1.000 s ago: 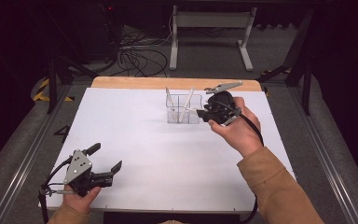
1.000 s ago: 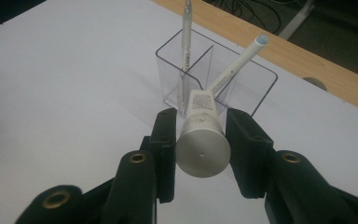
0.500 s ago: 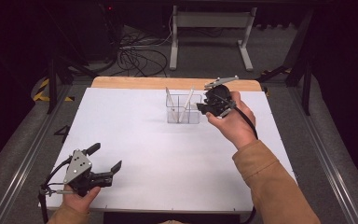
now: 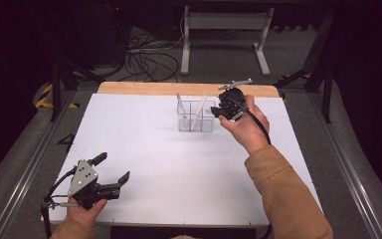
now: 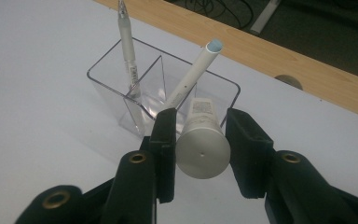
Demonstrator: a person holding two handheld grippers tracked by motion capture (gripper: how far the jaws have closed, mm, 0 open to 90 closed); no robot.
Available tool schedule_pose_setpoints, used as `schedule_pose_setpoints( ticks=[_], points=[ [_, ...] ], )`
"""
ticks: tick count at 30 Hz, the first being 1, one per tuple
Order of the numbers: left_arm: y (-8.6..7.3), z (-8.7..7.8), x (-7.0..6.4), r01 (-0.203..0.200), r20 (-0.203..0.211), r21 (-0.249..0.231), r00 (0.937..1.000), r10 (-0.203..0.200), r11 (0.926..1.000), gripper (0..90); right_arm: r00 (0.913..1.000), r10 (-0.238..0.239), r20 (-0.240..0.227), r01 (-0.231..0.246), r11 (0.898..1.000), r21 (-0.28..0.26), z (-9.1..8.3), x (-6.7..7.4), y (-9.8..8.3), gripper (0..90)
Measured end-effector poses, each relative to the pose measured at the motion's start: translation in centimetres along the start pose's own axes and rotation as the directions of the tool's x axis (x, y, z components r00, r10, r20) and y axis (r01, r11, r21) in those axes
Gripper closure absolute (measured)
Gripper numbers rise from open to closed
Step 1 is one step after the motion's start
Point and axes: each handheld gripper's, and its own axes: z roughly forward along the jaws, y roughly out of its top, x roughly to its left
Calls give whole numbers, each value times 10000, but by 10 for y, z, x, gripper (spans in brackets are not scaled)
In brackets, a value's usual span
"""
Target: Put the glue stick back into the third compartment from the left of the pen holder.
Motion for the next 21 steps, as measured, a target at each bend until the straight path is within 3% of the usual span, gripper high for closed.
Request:
schedule_pose_setpoints(
  ticks=[12, 16, 19, 21],
  points=[
    [0, 0, 0, -32, -8, -1, 10000, 32, 10000, 80, 10000, -75, -42, 75, 9999, 122, 12, 4, 1, 652],
    [0, 0, 0, -29, -9, -7, 10000, 29, 10000, 80, 9994, -351, 1, 351, 9993, 141, 16, 4, 2, 645],
    [0, 0, 1, -17, -6, -6, 10000, 17, 10000, 80, 9976, -694, -50, 694, 9976, -78, 18, 2, 2, 452],
    [0, 0, 1, 6, 7, -6, 10000, -6, 10000, 80, 9968, -804, -54, 802, 9964, -258, 17, 2, 3, 373]
  ],
)
